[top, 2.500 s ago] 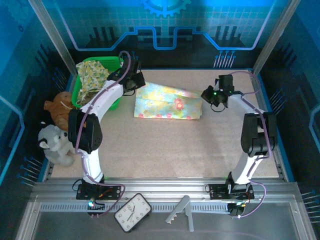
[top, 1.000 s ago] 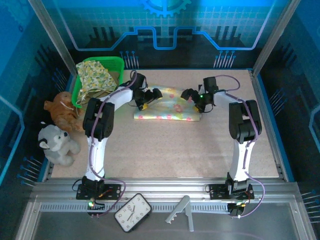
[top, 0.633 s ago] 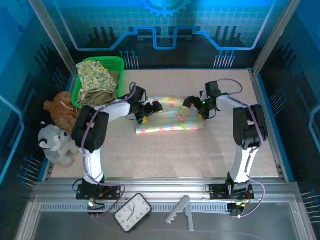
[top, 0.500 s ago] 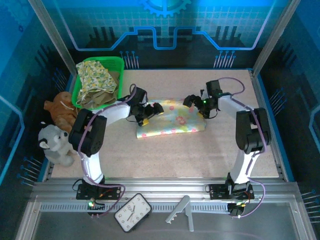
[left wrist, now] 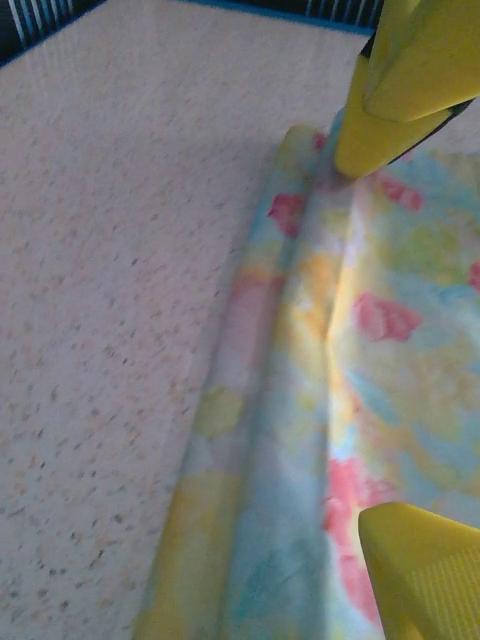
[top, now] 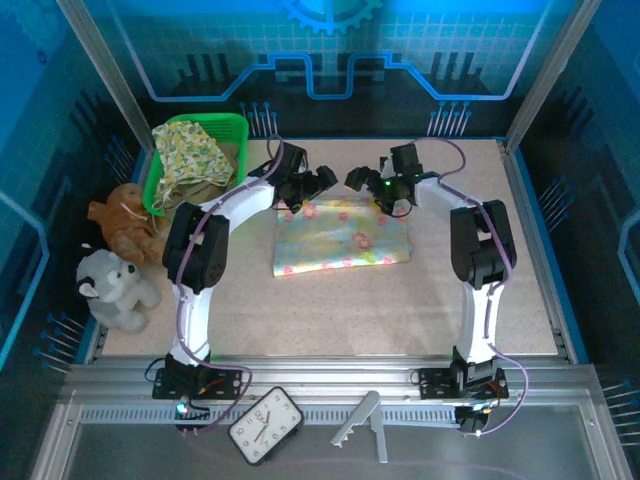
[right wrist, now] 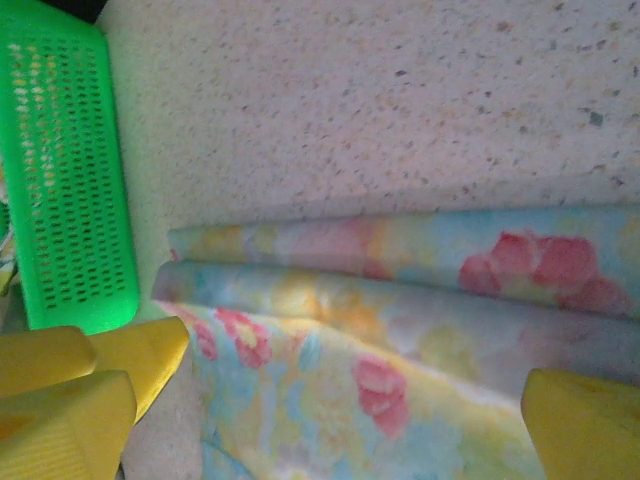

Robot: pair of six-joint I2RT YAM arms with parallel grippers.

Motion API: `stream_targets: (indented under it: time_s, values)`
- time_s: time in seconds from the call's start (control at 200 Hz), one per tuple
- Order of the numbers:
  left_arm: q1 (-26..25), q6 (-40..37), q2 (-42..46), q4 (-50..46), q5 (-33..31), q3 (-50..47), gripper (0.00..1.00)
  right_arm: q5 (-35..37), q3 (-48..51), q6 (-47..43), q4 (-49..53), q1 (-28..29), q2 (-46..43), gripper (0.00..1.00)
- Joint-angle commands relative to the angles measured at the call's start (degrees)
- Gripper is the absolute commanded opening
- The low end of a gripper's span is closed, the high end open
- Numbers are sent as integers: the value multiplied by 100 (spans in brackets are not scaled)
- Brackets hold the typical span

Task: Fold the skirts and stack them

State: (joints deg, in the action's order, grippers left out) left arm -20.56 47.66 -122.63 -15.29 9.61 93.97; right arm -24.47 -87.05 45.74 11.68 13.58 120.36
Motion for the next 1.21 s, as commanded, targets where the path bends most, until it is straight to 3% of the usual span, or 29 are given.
stream_targets:
  time_s: [0.0, 0.165, 0.485, 0.685, 0.84, 1.08, 1.2]
  values:
    - [56, 188, -408, -154, -539, 80, 99, 2, -232, 186, -61, 22, 304, 100]
    - [250, 237, -617, -64, -835, -203, 99, 555, -144, -52, 183, -127, 392, 100]
    - [359, -108, -576, 120, -624, -632, 99, 1108, 347, -481, 508, -593, 102, 100]
    - [343, -444, -106, 209, 71, -418, 99, 592, 618, -560, 509, -648, -349, 100]
    - [250, -599, 656, 81, 240, -507, 99, 354, 804, -607, 637, -600, -897, 100]
    - [-95, -94, 1678, 205, 540, -1594, 99, 195, 1616, -470, 701, -401, -1736, 100]
    - [-294, 181, 2135, 388, 397, -2438, 99, 126, 2062, -293, 696, -249, -1967, 100]
